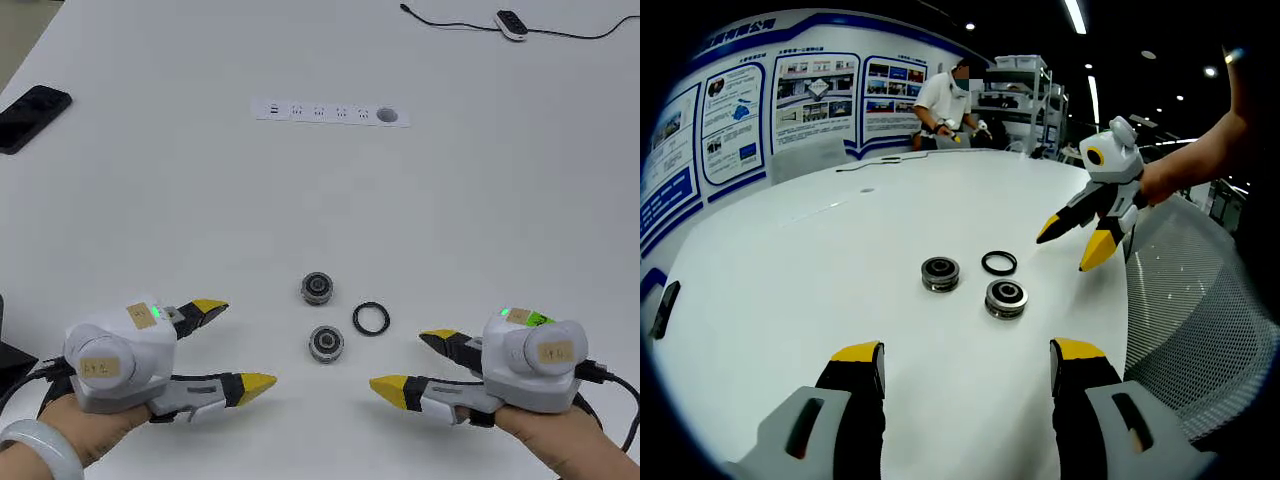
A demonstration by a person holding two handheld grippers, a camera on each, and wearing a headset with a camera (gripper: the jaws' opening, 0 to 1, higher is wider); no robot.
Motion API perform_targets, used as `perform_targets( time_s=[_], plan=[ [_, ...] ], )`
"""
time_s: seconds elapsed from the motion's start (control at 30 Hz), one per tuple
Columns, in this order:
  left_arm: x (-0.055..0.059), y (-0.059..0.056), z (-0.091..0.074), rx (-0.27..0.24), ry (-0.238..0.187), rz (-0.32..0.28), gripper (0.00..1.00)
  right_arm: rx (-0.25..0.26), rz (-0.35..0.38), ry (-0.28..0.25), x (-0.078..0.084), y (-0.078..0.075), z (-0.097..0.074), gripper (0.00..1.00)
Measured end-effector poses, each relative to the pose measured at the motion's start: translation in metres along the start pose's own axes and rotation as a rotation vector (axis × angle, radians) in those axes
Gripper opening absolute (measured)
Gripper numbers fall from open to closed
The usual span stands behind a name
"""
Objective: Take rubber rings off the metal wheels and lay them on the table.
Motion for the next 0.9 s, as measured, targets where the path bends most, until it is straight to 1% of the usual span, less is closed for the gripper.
perform_targets(
  time_s=[0.1,0.23,0.37,0.43,0.5,0.57,0.63,0.73,0.8,0.83,0.87,0.9],
  plan=[
    [0.003,-0.003,-0.003,0.001,0.003,0.002,0.71,0.012,-0.028,-0.004,0.001,0.002,-0.001,0.69],
    [0.007,-0.006,-0.009,0.005,-0.001,-0.011,0.73,0.013,-0.038,-0.013,0.002,0.005,-0.005,0.72],
    [0.012,-0.008,-0.016,0.016,-0.033,-0.051,0.77,0.015,-0.047,-0.036,0.002,0.006,-0.010,0.74],
    [0.013,-0.010,-0.018,0.017,-0.047,-0.067,0.79,0.022,-0.058,-0.058,0.002,0.007,-0.012,0.76],
    [0.015,-0.013,-0.021,0.021,-0.058,-0.082,0.80,0.025,-0.061,-0.082,0.003,0.006,-0.014,0.78],
    [0.017,-0.016,-0.023,0.020,-0.074,-0.095,0.82,0.024,-0.058,-0.094,0.005,0.006,-0.014,0.81],
    [0.018,-0.018,-0.025,0.018,-0.082,-0.103,0.85,0.022,-0.057,-0.088,0.007,0.007,-0.014,0.83],
    [0.020,-0.021,-0.027,0.008,-0.081,-0.118,0.88,0.028,-0.091,-0.073,0.013,0.007,-0.013,0.87],
    [0.022,-0.020,-0.028,0.001,-0.085,-0.138,0.89,0.027,-0.118,-0.079,0.016,0.008,-0.013,0.91],
    [0.023,-0.020,-0.029,-0.002,-0.093,-0.147,0.90,0.025,-0.127,-0.081,0.017,0.008,-0.013,0.93],
    [0.025,-0.018,-0.029,-0.010,-0.105,-0.164,0.92,0.015,-0.129,-0.072,0.019,0.009,-0.012,0.95],
    [0.025,-0.018,-0.029,-0.010,-0.117,-0.180,0.95,0.016,-0.138,-0.073,0.020,0.009,-0.012,0.96]
  ],
)
Point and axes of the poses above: the centre of the closed fingertips' face, and the gripper's own axes: z roughly forward along the fingers, y roughly to its left, x roughly out of its underside, the point moved 9 cm from there along -z, roughly backward along the fingers, and after that the axes turned 14 degrees about y, right-handed, at the moved point
